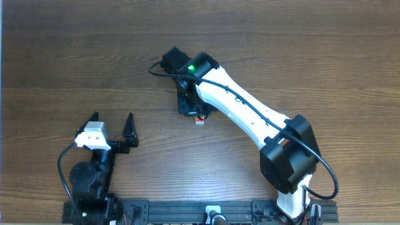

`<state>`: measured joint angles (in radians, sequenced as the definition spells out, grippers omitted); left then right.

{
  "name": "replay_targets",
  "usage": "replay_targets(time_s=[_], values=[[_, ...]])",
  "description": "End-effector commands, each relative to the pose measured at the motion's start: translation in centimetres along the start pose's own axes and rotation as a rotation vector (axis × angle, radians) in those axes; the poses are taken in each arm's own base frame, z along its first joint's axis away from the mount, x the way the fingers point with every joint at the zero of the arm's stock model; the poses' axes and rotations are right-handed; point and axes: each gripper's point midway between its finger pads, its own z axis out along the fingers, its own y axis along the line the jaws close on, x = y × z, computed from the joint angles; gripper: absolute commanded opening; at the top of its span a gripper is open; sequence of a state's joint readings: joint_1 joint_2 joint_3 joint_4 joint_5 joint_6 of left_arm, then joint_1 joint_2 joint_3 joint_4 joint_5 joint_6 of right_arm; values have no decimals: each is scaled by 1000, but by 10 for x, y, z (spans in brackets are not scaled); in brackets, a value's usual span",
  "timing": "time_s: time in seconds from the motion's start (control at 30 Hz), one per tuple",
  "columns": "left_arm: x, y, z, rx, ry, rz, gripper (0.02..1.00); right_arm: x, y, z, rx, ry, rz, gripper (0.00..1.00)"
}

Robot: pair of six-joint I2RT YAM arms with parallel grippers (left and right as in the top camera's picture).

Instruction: Stack Cubes

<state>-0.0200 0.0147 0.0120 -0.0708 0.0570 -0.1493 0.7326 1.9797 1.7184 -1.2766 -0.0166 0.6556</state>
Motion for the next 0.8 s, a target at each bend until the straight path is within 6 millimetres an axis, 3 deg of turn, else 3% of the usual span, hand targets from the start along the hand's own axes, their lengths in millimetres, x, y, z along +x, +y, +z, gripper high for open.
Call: replay_targets(time_s=[0.03,0.63,0.73,0.8], values=[[2,-3,0,16,1,15,1000,-1,-3,3,3,6,20,12],[2,-3,0,16,1,15,1000,-3,-5,2,5,2,22,12],[2,-3,0,16,1,15,1000,-3,-5,2,5,2,22,71],[2,-3,0,16,1,15,1000,-3,-5,2,5,2,22,202]])
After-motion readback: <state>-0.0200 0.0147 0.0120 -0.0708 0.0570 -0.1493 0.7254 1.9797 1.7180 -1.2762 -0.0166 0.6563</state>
